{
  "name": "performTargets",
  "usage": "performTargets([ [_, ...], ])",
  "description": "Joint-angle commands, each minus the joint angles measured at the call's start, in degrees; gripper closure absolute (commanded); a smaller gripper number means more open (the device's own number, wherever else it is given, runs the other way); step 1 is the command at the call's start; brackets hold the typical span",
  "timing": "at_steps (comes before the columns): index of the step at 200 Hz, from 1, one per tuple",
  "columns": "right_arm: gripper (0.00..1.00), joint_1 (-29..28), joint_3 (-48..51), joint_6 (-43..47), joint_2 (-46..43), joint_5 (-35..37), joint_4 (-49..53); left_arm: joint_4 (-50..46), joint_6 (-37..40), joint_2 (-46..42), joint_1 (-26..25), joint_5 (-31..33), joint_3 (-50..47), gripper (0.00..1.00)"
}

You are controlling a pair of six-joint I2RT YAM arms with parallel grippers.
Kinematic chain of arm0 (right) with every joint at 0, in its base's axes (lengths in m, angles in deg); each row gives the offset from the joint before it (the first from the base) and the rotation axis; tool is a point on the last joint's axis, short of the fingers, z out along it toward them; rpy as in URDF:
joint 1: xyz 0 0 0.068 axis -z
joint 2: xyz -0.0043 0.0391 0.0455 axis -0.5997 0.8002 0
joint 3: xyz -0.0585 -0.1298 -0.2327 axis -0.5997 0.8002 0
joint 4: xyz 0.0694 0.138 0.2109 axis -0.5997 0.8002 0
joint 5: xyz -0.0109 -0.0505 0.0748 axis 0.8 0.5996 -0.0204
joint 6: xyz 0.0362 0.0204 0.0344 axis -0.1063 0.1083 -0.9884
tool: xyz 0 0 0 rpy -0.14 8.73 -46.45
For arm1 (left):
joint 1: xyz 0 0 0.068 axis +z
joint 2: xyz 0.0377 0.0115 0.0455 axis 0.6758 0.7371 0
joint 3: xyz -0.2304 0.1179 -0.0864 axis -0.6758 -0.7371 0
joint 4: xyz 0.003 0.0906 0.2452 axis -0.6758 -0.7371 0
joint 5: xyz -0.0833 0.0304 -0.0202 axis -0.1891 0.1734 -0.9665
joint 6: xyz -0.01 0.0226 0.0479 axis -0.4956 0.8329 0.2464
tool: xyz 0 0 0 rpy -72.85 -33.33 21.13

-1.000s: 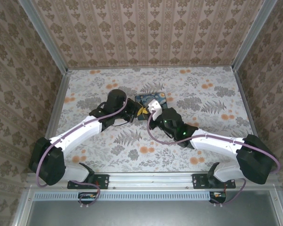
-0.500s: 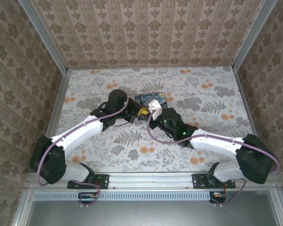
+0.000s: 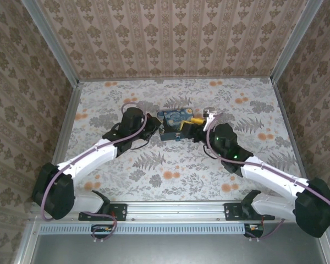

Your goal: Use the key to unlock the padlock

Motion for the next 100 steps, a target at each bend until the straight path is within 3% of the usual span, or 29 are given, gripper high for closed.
performTargets([
  [1,0.38,0.6,1.2,-17.2,3.2,-5.0,-8.3,9.7,9.3,-2.7,0.3,4.4,-3.2,1.00],
  [26,0.38,1.3,2.5,-28.7,9.7,-6.4,-20.2,19.3,12.2,-4.6,0.1,5.2,-7.3,1.00],
  [59,0.38,0.9,1.3,-40.9,19.7,-7.1,-33.7,22.7,14.6,-6.8,-0.7,7.6,-8.6,1.00],
  [100,0.38,-2.9,-1.5,-48.2,27.6,-3.8,-40.2,24.7,13.5,-6.7,-1.6,10.4,-9.5,1.00],
])
